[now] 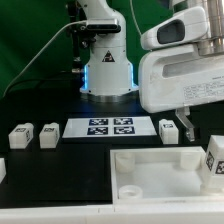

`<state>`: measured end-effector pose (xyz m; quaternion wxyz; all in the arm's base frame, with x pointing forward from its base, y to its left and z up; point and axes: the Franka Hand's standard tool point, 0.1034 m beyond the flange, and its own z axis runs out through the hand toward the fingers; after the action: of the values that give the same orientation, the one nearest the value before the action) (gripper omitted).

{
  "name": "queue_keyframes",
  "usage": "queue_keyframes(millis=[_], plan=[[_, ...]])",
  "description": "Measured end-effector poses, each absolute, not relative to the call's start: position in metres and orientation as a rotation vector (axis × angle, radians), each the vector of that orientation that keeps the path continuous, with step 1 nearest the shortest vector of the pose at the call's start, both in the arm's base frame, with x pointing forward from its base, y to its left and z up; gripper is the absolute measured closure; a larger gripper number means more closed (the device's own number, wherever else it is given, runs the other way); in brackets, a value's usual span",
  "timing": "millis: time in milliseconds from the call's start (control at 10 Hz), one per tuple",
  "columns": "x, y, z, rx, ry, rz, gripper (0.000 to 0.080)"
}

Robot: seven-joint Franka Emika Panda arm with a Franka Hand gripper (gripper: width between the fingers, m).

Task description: Assemble one leg

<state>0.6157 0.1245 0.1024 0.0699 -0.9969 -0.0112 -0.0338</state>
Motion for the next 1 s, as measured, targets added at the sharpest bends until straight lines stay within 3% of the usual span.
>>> queue_keyframes(millis=[200, 600, 1000], plan=[[0.614, 0.123, 0.094, -3.01, -0.089, 0.127, 0.0151], [0.62, 0.123, 0.093, -3.013, -0.085, 0.098, 0.0151], [0.627, 0.116, 0.08, -3.053, -0.048, 0.041, 0.0151]])
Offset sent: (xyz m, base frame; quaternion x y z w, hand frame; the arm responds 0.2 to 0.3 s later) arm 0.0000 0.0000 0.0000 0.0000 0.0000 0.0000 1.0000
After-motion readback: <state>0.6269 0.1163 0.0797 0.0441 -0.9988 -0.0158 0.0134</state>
